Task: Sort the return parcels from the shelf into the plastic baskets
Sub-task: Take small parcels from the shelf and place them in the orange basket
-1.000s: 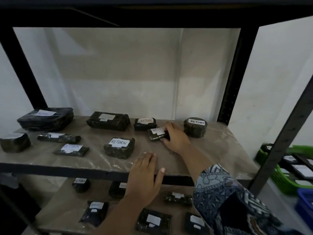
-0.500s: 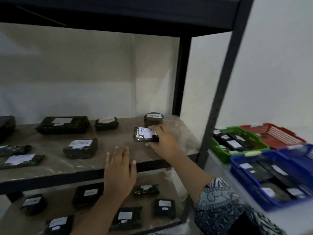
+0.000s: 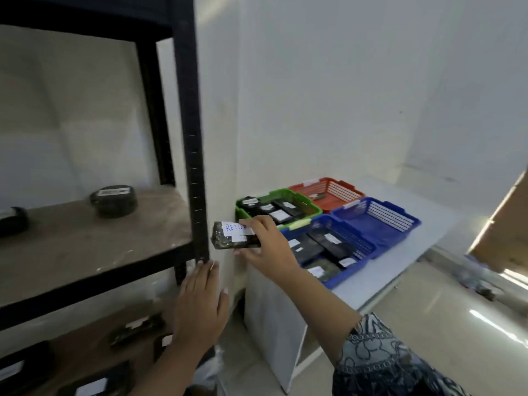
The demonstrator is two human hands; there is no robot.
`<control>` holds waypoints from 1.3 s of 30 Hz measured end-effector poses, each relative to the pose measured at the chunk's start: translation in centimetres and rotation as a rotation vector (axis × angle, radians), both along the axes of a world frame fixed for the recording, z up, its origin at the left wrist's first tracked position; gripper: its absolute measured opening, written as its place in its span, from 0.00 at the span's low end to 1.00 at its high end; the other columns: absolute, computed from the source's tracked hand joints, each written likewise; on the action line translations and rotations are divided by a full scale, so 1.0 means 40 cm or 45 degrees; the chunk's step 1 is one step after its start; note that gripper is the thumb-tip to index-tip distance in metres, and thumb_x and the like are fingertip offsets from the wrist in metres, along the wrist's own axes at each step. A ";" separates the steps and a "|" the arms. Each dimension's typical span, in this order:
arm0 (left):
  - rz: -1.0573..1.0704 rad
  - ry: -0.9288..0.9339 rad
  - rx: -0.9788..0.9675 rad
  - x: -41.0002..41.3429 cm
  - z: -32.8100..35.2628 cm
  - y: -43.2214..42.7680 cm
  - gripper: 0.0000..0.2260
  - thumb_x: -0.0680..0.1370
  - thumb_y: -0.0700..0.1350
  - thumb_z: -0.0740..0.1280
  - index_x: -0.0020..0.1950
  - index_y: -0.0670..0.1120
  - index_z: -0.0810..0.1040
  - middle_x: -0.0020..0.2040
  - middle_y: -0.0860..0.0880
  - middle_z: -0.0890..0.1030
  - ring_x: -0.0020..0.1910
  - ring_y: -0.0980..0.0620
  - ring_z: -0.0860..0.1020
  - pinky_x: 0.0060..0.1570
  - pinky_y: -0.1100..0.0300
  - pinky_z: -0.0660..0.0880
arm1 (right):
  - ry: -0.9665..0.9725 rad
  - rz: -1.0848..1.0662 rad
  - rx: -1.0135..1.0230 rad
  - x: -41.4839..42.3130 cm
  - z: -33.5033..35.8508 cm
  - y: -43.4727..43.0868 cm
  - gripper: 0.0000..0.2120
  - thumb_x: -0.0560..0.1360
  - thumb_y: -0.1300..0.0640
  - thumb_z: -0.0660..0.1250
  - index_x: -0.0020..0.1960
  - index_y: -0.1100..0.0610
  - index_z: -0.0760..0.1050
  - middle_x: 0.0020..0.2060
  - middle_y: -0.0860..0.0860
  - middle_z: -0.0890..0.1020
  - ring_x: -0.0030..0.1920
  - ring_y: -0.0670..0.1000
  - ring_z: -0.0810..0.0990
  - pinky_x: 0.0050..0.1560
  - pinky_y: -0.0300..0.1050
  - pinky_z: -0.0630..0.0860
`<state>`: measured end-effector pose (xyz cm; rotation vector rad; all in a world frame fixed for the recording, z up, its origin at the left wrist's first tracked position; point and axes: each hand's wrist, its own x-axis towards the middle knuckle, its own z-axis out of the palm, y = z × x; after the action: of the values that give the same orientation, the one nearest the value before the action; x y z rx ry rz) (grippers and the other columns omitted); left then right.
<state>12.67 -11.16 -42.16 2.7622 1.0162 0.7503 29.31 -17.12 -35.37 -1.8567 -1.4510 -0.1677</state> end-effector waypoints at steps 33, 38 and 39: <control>-0.177 -0.091 -0.298 1.317 -0.091 0.013 0.23 0.79 0.48 0.59 0.72 0.41 0.65 0.71 0.45 0.68 0.72 0.47 0.64 0.70 0.51 0.62 | 0.143 -0.377 -0.389 1.309 -0.103 -0.093 0.29 0.70 0.51 0.74 0.68 0.52 0.68 0.62 0.49 0.69 0.57 0.51 0.73 0.54 0.47 0.75; -0.100 -0.043 -0.370 1.438 -0.127 0.084 0.25 0.79 0.49 0.60 0.74 0.42 0.62 0.73 0.46 0.64 0.73 0.48 0.60 0.71 0.53 0.61 | 0.151 -0.349 -0.405 1.466 -0.146 0.006 0.29 0.70 0.54 0.75 0.67 0.53 0.69 0.63 0.50 0.69 0.60 0.51 0.72 0.55 0.47 0.76; -0.088 -0.026 -0.378 1.454 -0.137 0.096 0.25 0.79 0.50 0.60 0.74 0.42 0.62 0.73 0.46 0.64 0.73 0.48 0.60 0.71 0.53 0.61 | 0.151 -0.331 -0.428 1.494 -0.159 0.024 0.28 0.70 0.55 0.74 0.67 0.54 0.68 0.64 0.51 0.69 0.61 0.51 0.72 0.55 0.48 0.76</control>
<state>70.83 -7.34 -47.63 2.5157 0.9373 0.5648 89.06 -16.17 -41.71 -2.2851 -1.2086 0.0654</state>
